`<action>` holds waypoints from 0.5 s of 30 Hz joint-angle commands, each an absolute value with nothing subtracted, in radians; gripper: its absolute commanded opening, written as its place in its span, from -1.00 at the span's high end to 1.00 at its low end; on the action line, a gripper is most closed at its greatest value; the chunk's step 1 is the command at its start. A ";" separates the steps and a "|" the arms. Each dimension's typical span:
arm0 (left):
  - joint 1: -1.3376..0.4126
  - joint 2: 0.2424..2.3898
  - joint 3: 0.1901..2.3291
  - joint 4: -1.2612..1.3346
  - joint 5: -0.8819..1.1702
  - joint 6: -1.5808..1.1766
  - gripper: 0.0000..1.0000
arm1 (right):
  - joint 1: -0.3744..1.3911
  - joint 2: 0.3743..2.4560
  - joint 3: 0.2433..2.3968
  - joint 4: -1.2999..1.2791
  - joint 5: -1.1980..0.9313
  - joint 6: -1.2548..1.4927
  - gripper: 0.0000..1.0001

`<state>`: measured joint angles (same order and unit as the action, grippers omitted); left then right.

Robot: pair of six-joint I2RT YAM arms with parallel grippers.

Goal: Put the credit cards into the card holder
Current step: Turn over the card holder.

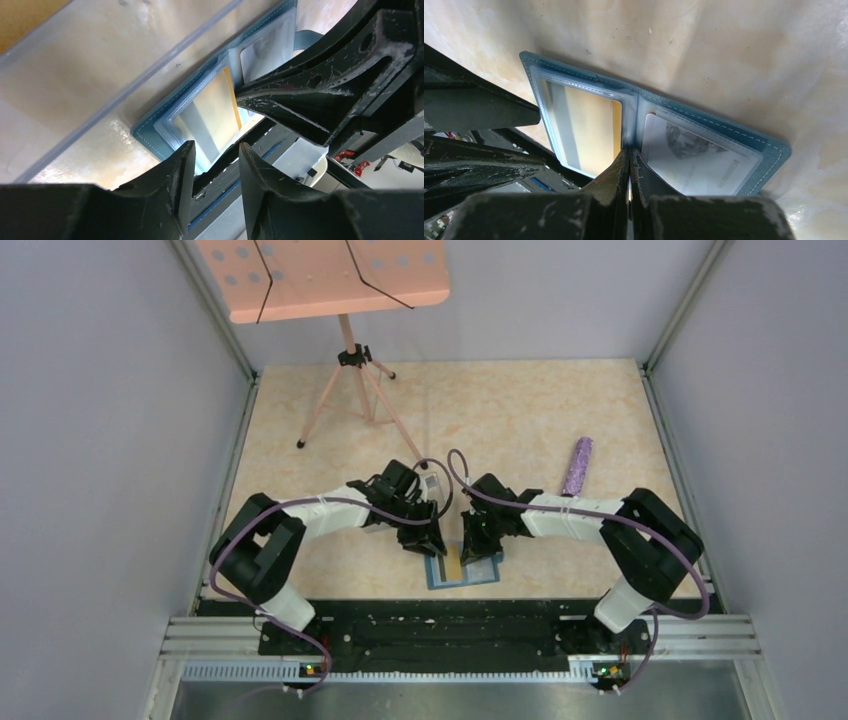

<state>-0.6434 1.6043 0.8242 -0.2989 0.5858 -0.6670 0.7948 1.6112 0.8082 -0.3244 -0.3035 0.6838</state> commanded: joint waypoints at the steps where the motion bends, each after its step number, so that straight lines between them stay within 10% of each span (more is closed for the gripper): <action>1: -0.655 1.641 0.866 -0.390 0.521 -0.614 0.13 | 0.816 1.634 0.837 -0.316 -0.276 0.670 1.00; 15: -0.724 1.641 0.894 -0.456 0.435 -0.573 0.08 | 0.817 1.604 0.723 -0.235 -0.293 0.768 1.00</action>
